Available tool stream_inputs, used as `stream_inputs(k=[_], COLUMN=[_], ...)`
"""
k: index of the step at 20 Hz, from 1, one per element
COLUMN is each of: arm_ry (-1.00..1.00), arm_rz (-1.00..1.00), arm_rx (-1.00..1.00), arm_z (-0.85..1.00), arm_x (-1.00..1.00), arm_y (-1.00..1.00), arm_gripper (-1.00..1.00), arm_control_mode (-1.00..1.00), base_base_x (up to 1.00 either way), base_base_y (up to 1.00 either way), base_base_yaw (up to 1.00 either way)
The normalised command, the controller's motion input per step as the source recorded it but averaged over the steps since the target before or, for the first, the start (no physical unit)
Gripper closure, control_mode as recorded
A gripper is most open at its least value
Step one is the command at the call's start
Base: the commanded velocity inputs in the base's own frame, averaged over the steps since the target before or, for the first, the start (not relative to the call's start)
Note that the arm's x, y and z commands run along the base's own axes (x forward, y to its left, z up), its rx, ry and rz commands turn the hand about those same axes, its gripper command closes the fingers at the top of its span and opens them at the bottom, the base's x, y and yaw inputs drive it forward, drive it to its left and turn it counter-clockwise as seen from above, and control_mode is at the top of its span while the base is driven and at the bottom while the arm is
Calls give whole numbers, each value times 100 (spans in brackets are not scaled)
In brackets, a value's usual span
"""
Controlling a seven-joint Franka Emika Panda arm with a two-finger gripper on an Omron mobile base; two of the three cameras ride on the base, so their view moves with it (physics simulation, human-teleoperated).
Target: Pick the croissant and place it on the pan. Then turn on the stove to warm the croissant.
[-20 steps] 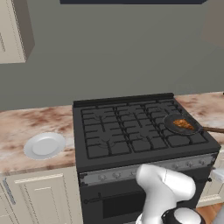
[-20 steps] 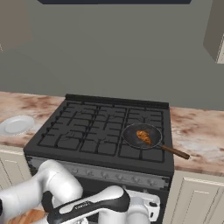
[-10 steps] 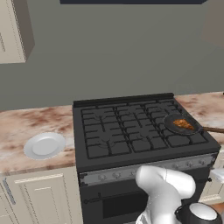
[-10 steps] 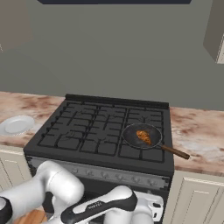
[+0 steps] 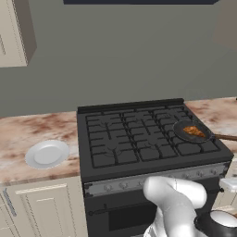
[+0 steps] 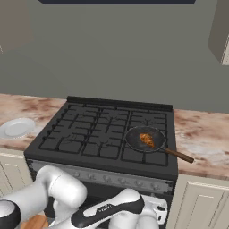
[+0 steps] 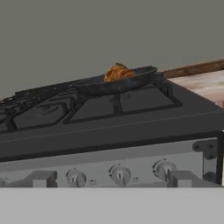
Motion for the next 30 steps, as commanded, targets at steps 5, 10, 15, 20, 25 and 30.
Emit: stream_inputs(k=[5, 10, 15, 20, 25, 30], arm_ry=[0, 0, 0, -2, 0, 0], arm_rz=[0, 0, 0, 0, -1, 0], arm_rx=[12, 10, 2, 0, 0, 0], arm_z=[-13, -18, -15, -20, -17, -18], arm_x=[18, 16, 14, 19, 30, 28], arm_y=[-11, -18, -6, 0, -1, -18], arm_gripper=[-100, -100, -100, -100, -100, -100], arm_control_mode=[-100, -100, -100, -100, -100, -100], base_base_x=[0, 0, 0, 0, 0, 0], base_base_y=[0, 0, 0, 0, 0, 0], base_base_yaw=[0, 0, 0, 0, 0, 0])
